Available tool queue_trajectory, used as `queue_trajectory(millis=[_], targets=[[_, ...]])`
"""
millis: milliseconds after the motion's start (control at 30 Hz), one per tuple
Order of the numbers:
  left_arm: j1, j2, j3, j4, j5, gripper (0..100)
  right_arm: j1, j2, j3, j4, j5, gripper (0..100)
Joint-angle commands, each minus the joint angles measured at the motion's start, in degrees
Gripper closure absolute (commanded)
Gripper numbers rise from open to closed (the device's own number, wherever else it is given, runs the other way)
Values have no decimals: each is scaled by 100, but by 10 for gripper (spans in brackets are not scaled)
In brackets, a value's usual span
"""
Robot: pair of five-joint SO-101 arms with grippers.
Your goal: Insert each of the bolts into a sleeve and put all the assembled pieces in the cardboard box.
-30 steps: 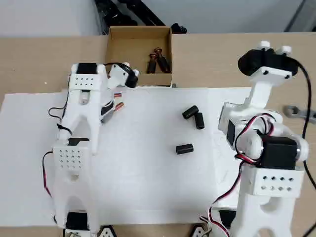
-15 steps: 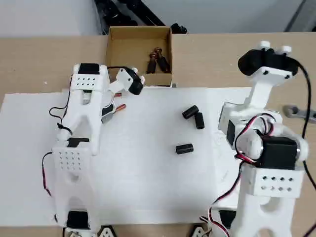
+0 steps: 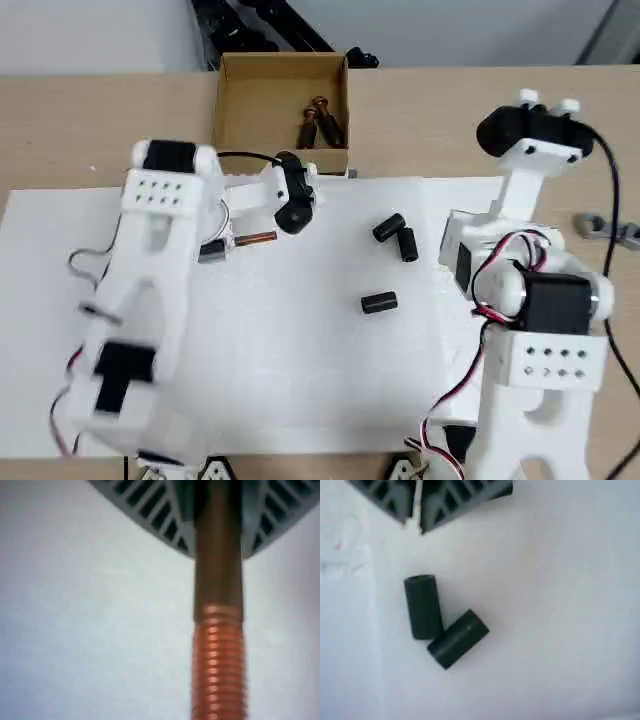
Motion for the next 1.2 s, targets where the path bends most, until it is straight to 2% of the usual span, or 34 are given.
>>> queue_trajectory(millis=[0,267,400,533,700,900,1167], targets=[[229,-1582,505,141,-281,994,22,-119,70,-189,18,991],[448,-4009,2097,141,-1327,994,224,-127,352,-295,9,991],[369,-4237,2958,62,-2189,994,629,-127,431,-620,44,991],[79,-4176,3600,-633,-2602,994,752,-127,598,-778,53,991],[-290,-3385,3934,-1433,-3130,994,752,-127,651,-804,26,991],[-571,-1785,3521,-2673,-3165,994,760,-127,651,-1130,44,991],[-589,360,1525,-2690,-3156,994,769,-119,651,-1218,35,991]])
